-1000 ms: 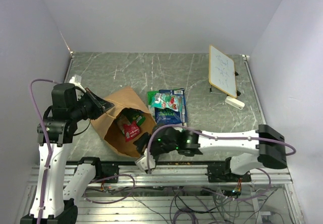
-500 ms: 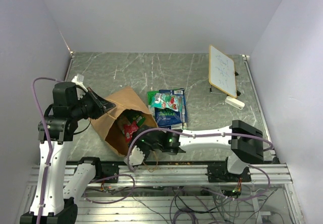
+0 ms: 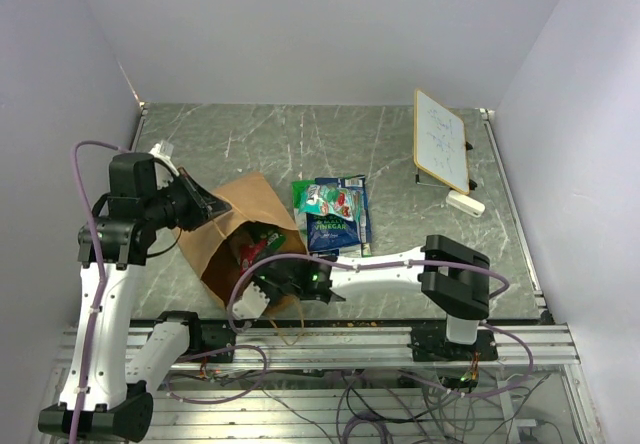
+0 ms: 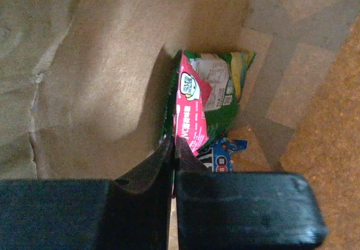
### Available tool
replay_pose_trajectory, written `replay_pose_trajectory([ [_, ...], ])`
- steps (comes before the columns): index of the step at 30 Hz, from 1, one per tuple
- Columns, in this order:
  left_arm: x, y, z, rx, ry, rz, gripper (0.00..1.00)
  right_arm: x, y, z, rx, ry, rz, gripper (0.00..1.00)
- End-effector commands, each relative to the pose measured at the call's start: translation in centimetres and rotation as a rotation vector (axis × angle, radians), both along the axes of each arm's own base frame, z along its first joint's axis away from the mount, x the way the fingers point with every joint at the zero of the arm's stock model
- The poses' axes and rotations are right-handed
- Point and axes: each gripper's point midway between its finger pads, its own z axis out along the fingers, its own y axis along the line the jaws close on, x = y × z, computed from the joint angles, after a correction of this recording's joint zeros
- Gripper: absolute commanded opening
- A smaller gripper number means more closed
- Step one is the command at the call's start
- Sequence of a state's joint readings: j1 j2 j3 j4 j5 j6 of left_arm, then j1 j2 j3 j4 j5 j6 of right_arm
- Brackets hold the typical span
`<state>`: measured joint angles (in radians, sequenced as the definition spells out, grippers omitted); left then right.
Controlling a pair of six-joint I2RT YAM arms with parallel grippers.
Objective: Take the snacks out of the paper bag
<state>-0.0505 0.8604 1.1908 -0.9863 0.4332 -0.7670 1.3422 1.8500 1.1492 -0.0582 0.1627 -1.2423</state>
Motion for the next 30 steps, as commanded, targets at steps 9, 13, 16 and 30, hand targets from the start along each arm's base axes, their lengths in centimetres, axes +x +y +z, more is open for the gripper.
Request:
replay_pose_trajectory([
  [9,-1.2,0.0,1.0,-0.011,-0.047,0.009,0.07,-2.1,-0.4,9.2,0.273,0.189,-0.024,0.00],
  [13,-1.1,0.2,0.8,-0.013,-0.056,0.025,0.07,-3.8,-2.1,12.9,0.402,0.310,-0.032,0.00],
  [16,-0.8,0.1,0.5,-0.018,-0.038,0.026,0.07,-5.6,-3.5,17.2,0.520,0.412,0.000,0.00],
  [30,-0.2,1.0,0.6,0.024,-0.046,0.067,0.07,-4.7,-14.2,32.3,1.039,0.475,-0.231,0.00],
])
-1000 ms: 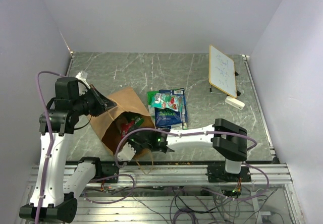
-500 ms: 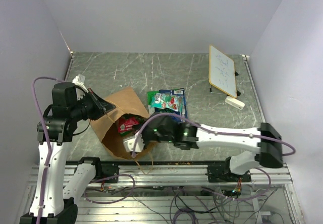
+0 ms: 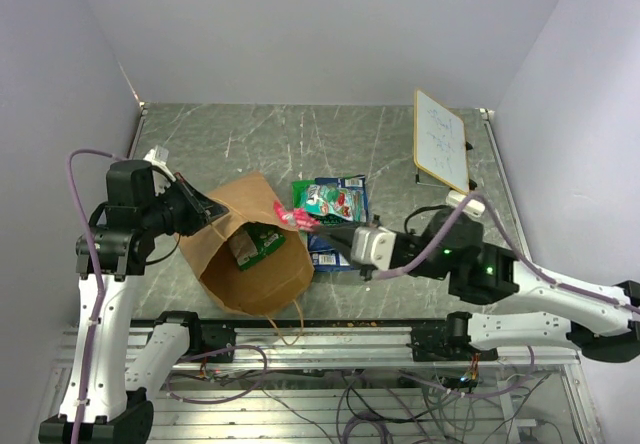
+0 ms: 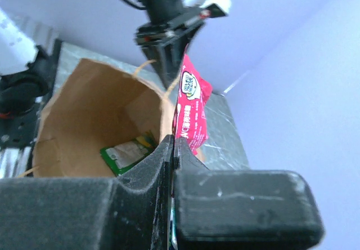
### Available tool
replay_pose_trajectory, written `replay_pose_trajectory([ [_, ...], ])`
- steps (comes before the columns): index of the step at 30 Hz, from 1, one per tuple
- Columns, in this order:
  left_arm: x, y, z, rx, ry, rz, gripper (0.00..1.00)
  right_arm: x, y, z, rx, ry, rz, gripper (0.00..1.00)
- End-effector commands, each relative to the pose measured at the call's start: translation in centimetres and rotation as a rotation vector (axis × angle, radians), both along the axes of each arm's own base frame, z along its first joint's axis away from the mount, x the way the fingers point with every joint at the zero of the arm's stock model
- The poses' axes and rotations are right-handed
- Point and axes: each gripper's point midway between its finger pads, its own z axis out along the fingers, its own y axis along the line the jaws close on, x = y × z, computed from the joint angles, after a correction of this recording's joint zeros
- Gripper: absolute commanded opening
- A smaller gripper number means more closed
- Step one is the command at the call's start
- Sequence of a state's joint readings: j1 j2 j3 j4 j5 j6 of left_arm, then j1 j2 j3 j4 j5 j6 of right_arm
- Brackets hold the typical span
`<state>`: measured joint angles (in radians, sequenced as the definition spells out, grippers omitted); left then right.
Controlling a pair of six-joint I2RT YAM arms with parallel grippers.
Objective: Take the snacks out of the paper bag
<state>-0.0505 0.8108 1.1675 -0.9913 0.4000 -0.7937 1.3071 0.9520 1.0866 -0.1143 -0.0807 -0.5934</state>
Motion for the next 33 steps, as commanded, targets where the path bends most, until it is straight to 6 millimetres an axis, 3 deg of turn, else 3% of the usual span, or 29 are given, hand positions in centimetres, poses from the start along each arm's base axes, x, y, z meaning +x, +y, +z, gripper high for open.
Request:
replay_pose_trajectory([
  [1,0.4,0.6,0.8,0.026,-0.036,0.029,0.07,3.7,-2.9,0.5,0.066,0.065,-0.256,0.00],
  [4,0.1,0.7,1.5,0.029,-0.052,0.037,0.07,6.8,-4.5,-2.6,-0.015,0.059,-0.455,0.00],
  [6,-0.2,0.9,1.6,0.033,-0.055,0.044,0.07,8.2,-4.9,-6.6,-0.141,0.049,-0.520,0.00],
  [10,-0.8,0.8,1.2,0.019,-0.052,0.052,0.07,10.2,-5.0,-13.3,-0.336,0.110,-0.503,0.00],
  [14,-1.1,0.7,1.2,0.002,-0.054,0.053,0.07,12.2,-5.9,-17.8,-0.426,0.194,-0.543,0.00],
  [21,-1.4,0.7,1.5,0.011,-0.058,0.044,0.07,12.1,-5.1,-23.3,-0.606,0.190,-0.467,0.00],
  [26,-1.9,0.9,1.6,0.023,-0.055,0.046,0.07,12.1,-5.4,-25.8,-0.678,0.199,-0.464,0.00],
  [33,-1.9,0.4,1.0,-0.006,-0.046,0.031,0.07,10.0,-5.2,-29.7,-0.766,0.243,-0.360,0.00],
])
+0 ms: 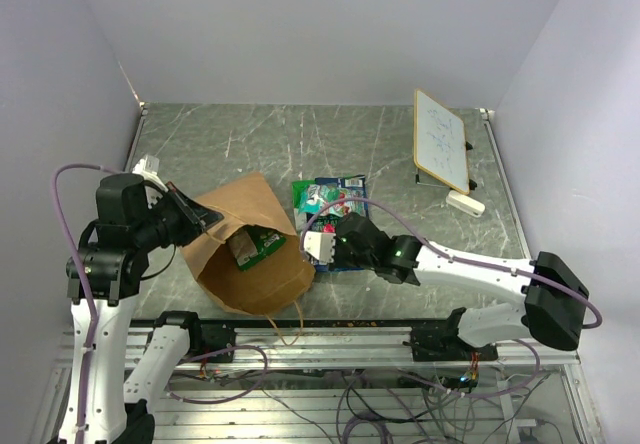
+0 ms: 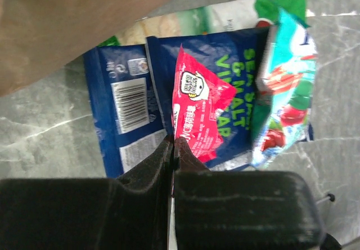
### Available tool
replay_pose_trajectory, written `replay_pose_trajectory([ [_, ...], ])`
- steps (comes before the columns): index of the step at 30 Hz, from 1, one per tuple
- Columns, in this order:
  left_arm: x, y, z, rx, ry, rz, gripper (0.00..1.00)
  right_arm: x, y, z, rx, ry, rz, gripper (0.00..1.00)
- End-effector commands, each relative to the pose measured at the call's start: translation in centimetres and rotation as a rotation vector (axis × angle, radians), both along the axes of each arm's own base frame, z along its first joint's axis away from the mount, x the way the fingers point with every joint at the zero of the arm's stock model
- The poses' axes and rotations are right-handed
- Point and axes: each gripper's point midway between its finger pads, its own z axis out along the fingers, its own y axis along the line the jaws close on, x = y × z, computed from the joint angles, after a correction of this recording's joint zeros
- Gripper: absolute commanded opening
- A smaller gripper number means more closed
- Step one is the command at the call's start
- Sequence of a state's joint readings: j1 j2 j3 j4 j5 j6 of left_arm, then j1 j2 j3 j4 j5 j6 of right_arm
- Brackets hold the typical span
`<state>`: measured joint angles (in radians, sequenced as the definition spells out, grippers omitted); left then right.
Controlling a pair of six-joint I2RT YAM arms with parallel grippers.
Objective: Take the snacks out of the paper bag
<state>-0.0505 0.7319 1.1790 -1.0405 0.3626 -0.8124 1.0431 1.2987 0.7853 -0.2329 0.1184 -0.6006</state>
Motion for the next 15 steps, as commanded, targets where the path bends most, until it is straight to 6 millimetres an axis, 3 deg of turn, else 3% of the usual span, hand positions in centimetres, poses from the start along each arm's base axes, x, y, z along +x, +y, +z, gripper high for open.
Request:
replay_pose_trajectory([
  [1,0.0,-0.2,0.1,-0.010,-0.012,-0.010,0.07,-1.5,0.8,-1.6,-0.004,0.057,0.068,0.00],
  [4,0.4,-0.3,0.1,-0.009,-0.013,-0.016,0.07,-1.7,0.6,-2.8,0.005,0.063,0.047,0.02],
  [8,1.1,-0.6,0.1,-0.012,-0.013,-0.033,0.07,-1.9,0.7,-2.9,0.048,0.065,0.029,0.25],
  [12,1.5,-0.6,-0.1,-0.005,-0.010,-0.038,0.07,-2.4,0.5,-1.2,0.109,0.061,0.036,0.40],
  [15,1.6,-0.7,-0.3,-0.008,-0.006,-0.042,0.07,-2.9,0.3,1.5,0.175,0.046,0.044,0.46],
])
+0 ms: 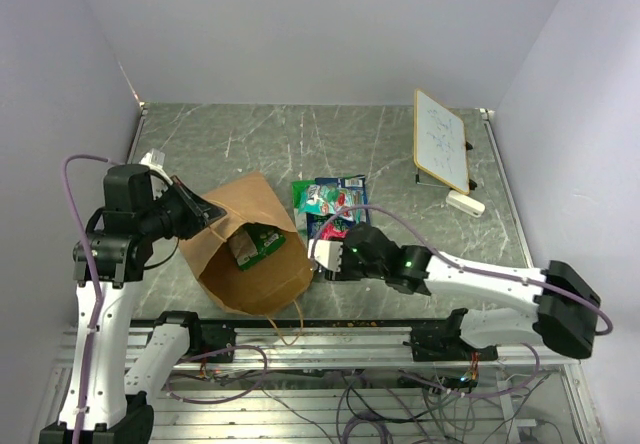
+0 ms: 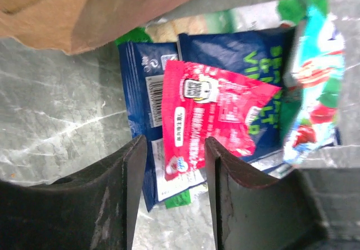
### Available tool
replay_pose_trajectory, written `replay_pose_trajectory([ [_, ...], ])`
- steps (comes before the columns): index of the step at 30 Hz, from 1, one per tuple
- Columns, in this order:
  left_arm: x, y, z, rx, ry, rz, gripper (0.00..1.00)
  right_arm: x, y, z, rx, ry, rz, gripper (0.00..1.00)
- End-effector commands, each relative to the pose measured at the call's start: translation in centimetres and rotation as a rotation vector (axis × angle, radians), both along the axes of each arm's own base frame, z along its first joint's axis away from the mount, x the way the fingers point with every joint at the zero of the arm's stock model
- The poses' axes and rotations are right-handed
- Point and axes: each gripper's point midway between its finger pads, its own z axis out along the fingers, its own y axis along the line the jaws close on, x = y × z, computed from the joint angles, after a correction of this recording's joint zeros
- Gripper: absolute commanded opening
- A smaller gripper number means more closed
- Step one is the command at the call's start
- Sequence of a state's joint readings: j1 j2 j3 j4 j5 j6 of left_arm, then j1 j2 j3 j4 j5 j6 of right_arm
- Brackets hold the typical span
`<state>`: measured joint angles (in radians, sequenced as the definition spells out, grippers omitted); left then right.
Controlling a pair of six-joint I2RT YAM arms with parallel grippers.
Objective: Take the snacks out of the paper bag
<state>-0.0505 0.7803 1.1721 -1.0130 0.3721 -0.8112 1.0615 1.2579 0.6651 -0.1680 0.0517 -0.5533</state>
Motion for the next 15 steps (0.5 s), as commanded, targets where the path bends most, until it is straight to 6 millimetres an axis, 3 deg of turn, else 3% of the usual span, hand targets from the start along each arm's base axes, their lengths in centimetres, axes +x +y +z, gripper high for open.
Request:
replay_pose_trajectory([
  [1,0.4,-0.5,0.3,-0.006,-0.033,-0.033,0.07,-0.5,0.6,5.2,0.168,-0.036,0.003,0.48],
  [7,0.3,-0.5,-0.2,-0.015,-0.027,-0.031,0.07,-1.8,0.6,10.2,0.273,-0.109,0.110,0.56],
  [12,0.4,-0.6,0.0,-0.022,-0.030,-0.034,0.07,-3.9,4.1,13.2,0.303,-0.127,0.318,0.61],
  [15,0.3,-0.4,0.5,-0.007,-0.037,-0.028,0.07,-6.2,7.1,15.3,0.339,-0.160,0.424,0.62],
])
